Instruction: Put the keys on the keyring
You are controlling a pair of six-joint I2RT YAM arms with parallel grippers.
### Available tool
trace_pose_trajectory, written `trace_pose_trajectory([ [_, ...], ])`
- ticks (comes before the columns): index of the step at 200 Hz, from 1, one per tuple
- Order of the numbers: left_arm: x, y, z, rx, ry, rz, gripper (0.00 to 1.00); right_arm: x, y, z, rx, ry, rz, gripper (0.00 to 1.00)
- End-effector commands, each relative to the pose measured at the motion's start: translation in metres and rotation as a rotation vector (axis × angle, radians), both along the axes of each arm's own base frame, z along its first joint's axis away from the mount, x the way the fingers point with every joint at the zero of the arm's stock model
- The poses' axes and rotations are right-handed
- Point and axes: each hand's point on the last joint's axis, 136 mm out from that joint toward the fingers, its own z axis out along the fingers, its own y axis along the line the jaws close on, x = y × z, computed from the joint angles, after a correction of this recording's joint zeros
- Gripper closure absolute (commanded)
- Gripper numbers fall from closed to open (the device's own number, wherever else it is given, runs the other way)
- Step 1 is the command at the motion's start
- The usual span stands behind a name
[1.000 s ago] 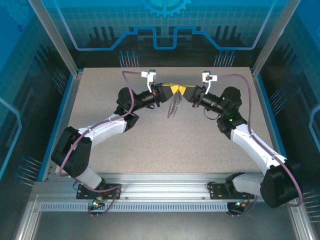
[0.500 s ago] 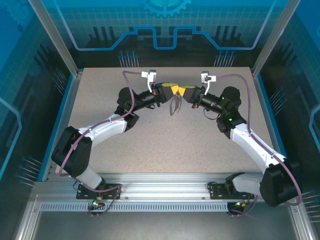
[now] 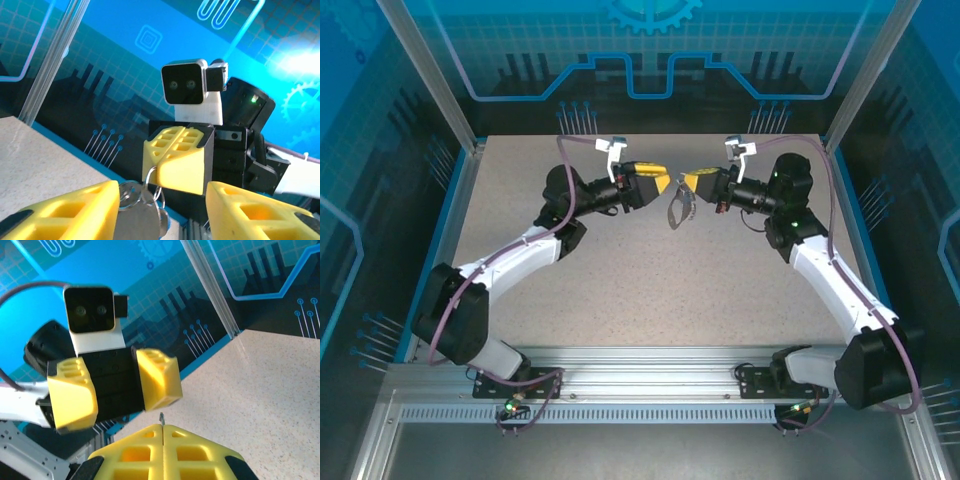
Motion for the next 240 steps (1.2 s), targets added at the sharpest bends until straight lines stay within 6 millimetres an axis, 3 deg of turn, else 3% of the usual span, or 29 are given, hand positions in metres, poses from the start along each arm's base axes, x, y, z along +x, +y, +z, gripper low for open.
trace_pose_trajectory([
  [1,-0.009,0.004,0.013,0.076,-0.061,-0.054,0.46,-0.006,0.000,0.006,-0.048,-0.042,0.064,1.00],
  [72,-0.011,-0.002,0.001,0.305,-0.054,-0.182,0.44,-0.009,0.006,0.007,-0.124,-0.054,0.195,1.00],
  [152,-0.008,-0.009,-0.009,0.380,-0.006,-0.302,0.54,-0.005,0.009,-0.002,-0.153,-0.031,0.226,1.00],
  [240,-0.002,-0.014,-0.018,0.388,0.021,-0.336,0.58,-0.003,0.010,-0.003,-0.152,-0.023,0.233,1.00],
])
